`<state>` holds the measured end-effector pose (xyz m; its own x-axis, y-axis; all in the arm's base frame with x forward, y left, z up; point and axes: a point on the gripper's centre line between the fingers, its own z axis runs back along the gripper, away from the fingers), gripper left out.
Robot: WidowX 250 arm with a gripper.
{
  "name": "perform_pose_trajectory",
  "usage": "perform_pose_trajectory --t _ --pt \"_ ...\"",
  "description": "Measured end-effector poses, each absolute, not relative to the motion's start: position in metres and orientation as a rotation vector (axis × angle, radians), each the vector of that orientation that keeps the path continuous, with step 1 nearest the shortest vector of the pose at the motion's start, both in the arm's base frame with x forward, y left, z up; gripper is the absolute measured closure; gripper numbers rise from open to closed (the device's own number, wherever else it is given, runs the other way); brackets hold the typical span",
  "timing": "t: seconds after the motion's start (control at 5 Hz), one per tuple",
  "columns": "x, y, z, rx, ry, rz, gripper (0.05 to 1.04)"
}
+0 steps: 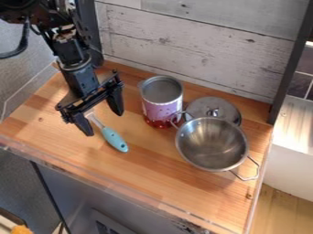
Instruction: Move the can to the upper left side of the table pushing the plush toy
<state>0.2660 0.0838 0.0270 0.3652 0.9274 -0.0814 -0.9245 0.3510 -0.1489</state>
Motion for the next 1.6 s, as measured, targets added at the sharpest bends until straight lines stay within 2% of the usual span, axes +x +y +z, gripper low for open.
perform_pose_trajectory --t 0.2,0.4,0.6,0.8,1.0,1.2,1.4,1.6 --pt "0.263 0.083 0.021 -0.174 0.005 1.208 0.083" --pt "0.259 0.082 0.028 -0.16 -0.04 1.253 0.083" --pt "0.258 0.077 0.035 -0.145 -0.033 1.268 0.083" --pt "0.262 0.069 0.058 -0.196 -0.079 1.312 0.083" --pt "0.269 0.035 0.078 -0.237 -0.125 1.279 0.083" --pt "0.269 0.008 0.088 -0.237 -0.154 1.385 0.084" --pt "0.275 -0.019 0.09 -0.273 -0.18 1.417 0.084" --pt "0.287 -0.033 0.084 -0.255 -0.175 1.432 0.084"
